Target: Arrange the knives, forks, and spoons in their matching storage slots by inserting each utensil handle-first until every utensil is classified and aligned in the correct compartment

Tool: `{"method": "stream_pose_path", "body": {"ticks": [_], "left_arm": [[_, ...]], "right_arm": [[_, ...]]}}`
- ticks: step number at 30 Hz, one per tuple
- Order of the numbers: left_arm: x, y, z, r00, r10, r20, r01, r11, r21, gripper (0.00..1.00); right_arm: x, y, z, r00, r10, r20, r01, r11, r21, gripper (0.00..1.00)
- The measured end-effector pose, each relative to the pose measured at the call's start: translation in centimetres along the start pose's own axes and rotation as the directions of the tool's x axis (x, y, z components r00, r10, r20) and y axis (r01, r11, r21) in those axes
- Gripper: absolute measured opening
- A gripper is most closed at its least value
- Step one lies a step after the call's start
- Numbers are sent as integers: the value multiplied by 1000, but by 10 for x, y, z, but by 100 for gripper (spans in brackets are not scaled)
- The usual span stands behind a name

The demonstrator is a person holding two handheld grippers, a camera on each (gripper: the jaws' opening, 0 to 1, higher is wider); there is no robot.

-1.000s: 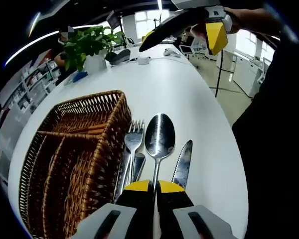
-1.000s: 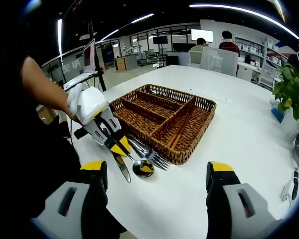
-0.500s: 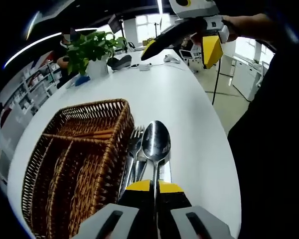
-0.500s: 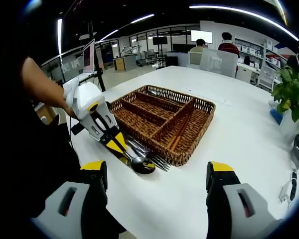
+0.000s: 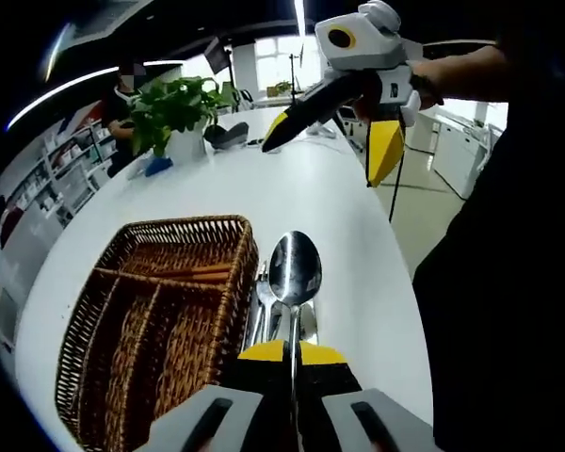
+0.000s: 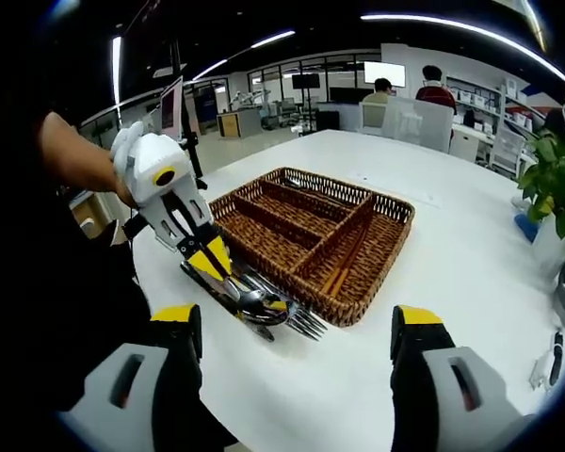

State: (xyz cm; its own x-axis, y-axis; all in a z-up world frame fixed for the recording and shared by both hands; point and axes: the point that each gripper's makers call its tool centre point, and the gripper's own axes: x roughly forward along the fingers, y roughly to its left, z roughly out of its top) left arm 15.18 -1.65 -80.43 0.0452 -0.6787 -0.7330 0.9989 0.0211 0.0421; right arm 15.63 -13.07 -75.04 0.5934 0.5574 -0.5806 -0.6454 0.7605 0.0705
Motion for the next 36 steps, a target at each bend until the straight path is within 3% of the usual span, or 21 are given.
{"method": "stream_pose_path", "body": {"ticks": [6,17,24,36], "left_arm": [[-25,6,12,1000,-2,5,2,1000,6,0],[-73,19,26,1000,16,2,-15,1000,-6,0],[-84,29,27,1000,23,-19,-23,1000,0,0],[-113,38,55,999,21,-36,-21,1000,13,0]], "right_arm": [[-11,-4,15,1000,-1,9,1,1000,-5,99],[-26,-10,39,999,-22,49,21,999,28,99],[-33,-4,54,997,-26,74,27,1000,-7,99],[-39,-8,68,995,-39,90,40,999,-18,99]]}}
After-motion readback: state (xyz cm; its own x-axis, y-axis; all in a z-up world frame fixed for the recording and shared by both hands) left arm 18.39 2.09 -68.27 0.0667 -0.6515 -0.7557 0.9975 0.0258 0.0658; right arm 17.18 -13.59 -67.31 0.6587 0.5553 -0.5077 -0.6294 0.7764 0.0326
